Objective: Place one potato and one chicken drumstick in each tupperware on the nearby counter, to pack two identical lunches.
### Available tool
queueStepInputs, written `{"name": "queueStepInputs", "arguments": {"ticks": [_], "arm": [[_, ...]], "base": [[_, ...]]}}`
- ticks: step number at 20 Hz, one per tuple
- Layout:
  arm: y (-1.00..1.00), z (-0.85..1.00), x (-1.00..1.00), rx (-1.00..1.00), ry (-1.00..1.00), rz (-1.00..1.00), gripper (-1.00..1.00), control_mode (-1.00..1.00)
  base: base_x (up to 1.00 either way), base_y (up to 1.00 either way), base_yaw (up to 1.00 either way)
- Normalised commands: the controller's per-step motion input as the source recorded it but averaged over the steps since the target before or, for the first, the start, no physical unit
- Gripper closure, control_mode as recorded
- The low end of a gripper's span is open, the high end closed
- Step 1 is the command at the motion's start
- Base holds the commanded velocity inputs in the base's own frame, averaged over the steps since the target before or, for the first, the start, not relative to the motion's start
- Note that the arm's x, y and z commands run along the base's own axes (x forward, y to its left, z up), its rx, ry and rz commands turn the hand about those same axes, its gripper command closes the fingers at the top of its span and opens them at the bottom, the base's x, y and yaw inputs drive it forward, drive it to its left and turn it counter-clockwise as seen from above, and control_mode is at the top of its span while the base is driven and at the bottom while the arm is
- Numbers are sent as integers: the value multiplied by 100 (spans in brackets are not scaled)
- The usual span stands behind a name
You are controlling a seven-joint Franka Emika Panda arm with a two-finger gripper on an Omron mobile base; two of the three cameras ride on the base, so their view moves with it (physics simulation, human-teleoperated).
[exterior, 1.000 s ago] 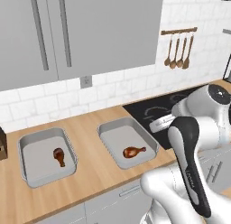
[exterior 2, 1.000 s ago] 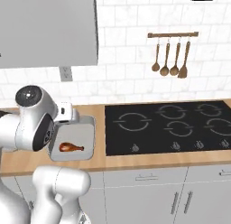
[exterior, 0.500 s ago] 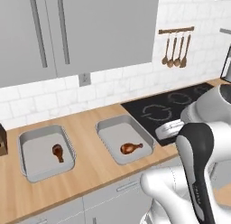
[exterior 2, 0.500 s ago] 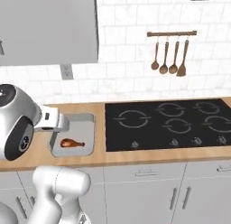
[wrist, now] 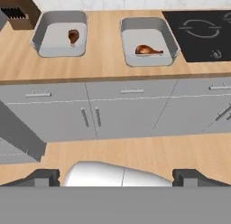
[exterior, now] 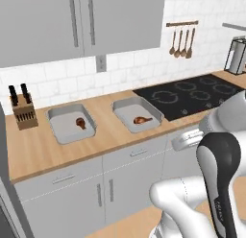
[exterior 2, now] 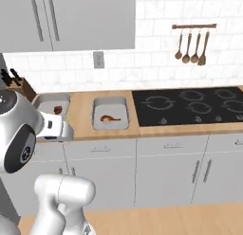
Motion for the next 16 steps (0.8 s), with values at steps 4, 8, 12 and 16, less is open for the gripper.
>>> {"name": "queueStepInputs", "arguments": {"ticks": [4, 8, 12, 16], "arm": [[0, 0, 0, 0, 0, 0, -100, 100], [0, 0, 0, 0, 0, 0, -100, 100], [0, 0, 0, 0, 0, 0, -100, 100], [0, 0, 0, 0, 0, 0, -100, 100]], "base": [[-100, 100, 0], [-100, 96, 0], [-100, 100, 0], [-100, 100, 0]]}}
